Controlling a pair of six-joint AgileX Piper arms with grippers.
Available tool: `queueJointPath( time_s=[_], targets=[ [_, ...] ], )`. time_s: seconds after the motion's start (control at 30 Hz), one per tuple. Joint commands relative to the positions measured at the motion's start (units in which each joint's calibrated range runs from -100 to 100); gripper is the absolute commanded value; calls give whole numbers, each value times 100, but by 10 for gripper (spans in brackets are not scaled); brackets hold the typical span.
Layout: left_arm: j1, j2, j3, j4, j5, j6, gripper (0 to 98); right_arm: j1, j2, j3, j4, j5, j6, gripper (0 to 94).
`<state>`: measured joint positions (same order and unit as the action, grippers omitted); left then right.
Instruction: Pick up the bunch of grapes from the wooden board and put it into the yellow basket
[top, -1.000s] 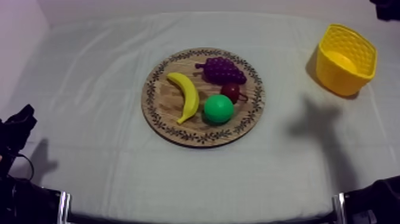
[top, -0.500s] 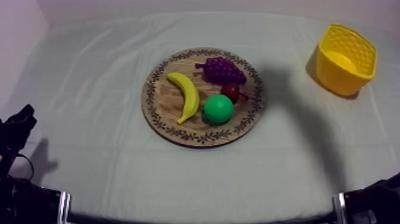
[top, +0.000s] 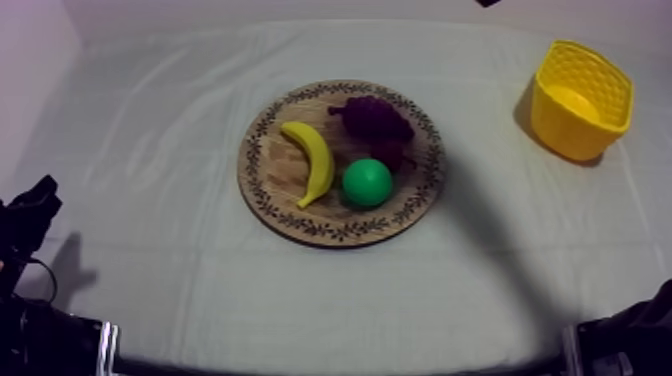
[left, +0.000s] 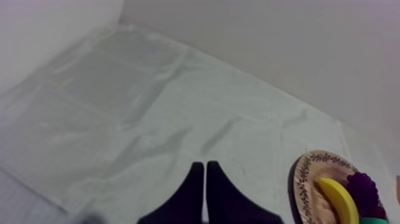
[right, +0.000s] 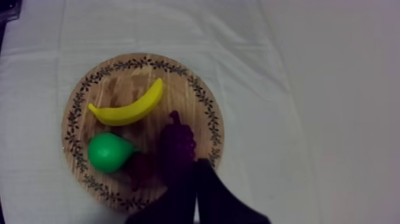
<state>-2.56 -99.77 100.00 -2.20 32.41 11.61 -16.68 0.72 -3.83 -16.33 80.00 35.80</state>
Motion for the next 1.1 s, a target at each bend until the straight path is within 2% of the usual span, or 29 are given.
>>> queueJointPath(
  time_s=[0.0, 0.33, 0.57, 0.63, 0.77, 0.83, 0.93, 1.07],
  targets=[
    [-1, 3, 0, -2, 1, -1, 1, -50, 197, -67, 54, 27, -4, 2],
    [-1, 3, 0, -2, 1, -1, 1, -257, 844, -118, 524, 106, -62, 45],
    [-1, 3, 0, -2, 1, -1, 1, -253, 1072, -64, 689, 136, 23, 85],
    [-1, 3, 0, -2, 1, -1, 1, -237, 1126, -89, 716, 163, 33, 164],
    [-1, 3, 0, -2, 1, -1, 1, -148, 1177, -142, 694, 321, 109, 525],
    [-1, 3, 0, -2, 1, -3, 1, -162, 1194, -199, 733, 378, 59, 650],
    [-1, 3, 0, -2, 1, -2, 1, -186, 1244, -295, 752, 427, 4, 741],
    [-1, 3, 0, -2, 1, -4, 1, -235, 1368, -346, 781, 436, -59, 785]
  ],
)
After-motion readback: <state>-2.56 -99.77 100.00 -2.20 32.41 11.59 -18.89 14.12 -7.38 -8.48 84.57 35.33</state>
